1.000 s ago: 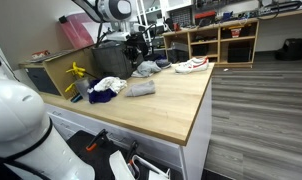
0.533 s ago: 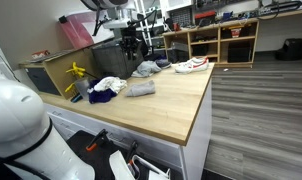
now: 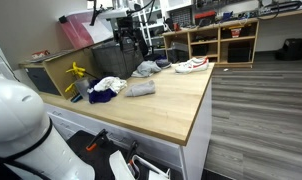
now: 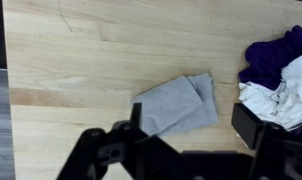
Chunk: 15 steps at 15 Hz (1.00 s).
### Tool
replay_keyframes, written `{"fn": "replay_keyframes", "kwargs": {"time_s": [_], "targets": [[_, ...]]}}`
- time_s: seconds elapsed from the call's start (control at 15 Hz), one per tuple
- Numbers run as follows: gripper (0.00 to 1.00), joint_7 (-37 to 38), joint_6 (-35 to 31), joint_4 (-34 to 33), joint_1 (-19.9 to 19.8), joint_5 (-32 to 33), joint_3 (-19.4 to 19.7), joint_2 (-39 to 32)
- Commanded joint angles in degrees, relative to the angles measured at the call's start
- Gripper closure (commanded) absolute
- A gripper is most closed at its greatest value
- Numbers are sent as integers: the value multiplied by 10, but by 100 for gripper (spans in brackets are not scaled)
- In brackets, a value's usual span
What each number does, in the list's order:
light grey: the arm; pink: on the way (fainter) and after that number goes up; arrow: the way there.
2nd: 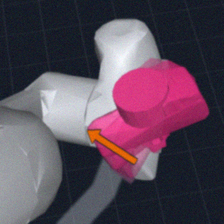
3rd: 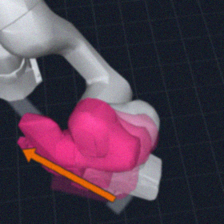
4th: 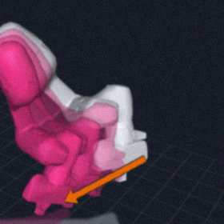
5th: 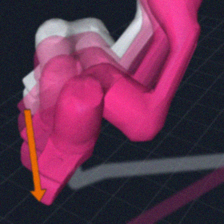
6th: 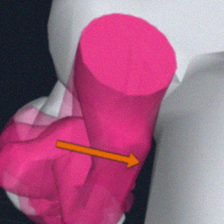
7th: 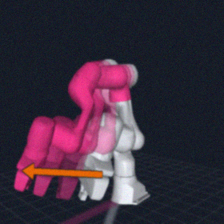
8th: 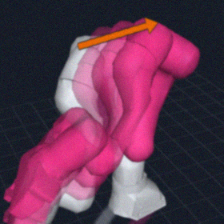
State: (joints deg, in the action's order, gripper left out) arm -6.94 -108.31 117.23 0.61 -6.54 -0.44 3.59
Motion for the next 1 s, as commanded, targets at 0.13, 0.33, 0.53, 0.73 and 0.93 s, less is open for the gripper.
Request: {"fn": "replay_keyframes", "kwargs": {"time_s": [0.13,0.33,0.53,0.73,0.93], "targets": [[0,-12,41,-32,8,7,-7,9],[0,-5,52,-44,14,10,-13,17],[0,-7,88,-47,12,7,-7,68],[0,-4,139,-62,9,6,-2,105],[0,6,183,-70,7,4,5,151]]}}
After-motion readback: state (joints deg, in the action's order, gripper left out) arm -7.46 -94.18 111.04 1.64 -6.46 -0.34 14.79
